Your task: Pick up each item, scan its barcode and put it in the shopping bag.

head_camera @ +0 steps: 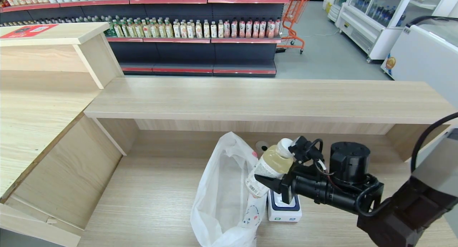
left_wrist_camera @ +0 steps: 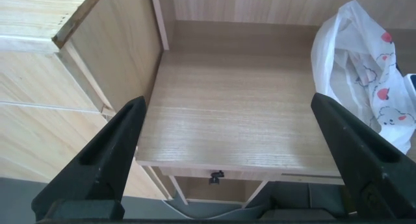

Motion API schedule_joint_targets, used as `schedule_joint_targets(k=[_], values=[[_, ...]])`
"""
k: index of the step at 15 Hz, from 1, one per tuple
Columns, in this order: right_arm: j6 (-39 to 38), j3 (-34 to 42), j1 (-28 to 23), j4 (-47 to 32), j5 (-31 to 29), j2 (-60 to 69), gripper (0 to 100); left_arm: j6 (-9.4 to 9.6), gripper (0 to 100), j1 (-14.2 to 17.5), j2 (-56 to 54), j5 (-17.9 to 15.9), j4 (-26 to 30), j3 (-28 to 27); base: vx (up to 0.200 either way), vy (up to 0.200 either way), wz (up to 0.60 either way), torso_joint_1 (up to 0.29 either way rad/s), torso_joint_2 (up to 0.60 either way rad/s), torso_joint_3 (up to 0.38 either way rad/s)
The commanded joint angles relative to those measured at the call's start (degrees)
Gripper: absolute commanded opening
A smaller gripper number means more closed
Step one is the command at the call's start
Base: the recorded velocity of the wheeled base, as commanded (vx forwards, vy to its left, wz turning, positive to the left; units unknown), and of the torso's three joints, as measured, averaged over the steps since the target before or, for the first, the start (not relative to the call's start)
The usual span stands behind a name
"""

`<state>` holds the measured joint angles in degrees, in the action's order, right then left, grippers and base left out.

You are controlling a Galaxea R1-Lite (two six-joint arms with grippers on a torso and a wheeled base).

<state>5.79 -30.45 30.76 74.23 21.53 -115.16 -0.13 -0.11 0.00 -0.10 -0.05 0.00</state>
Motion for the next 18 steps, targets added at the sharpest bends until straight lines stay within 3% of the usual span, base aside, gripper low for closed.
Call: schedule_joint_targets(k=[1, 11, 16, 17, 18], values=[[2.38, -0.22, 1.85, 6.81, -0.35, -11.05, 0, -0.04, 100, 0.02, 0.00, 0.01, -0.04, 0.00, 0.000, 0.000, 0.00, 0.000, 0.00, 0.000], [12.84, -9.36, 1.85, 15.42, -0.87, -27.66, 0, -0.04, 100, 0.02, 0.00, 0.01, -0.04, 0.00, 0.000, 0.000, 0.00, 0.000, 0.00, 0.000], [12.93, -10.68, 3.96, 15.77, -3.16, -30.03, 0, -0.04, 100, 0.02, 0.00, 0.01, -0.04, 0.00, 0.000, 0.000, 0.00, 0.000, 0.00, 0.000], [12.93, -10.68, 3.96, 15.77, -3.16, -30.12, 100, -0.04, 100, 0.02, 0.00, 0.01, -0.04, 0.00, 0.000, 0.000, 0.00, 0.000, 0.00, 0.000], [12.93, -10.59, 3.96, 15.77, -3.16, -30.12, 100, -0.04, 100, 0.02, 0.00, 0.01, -0.04, 0.00, 0.000, 0.000, 0.00, 0.000, 0.00, 0.000]])
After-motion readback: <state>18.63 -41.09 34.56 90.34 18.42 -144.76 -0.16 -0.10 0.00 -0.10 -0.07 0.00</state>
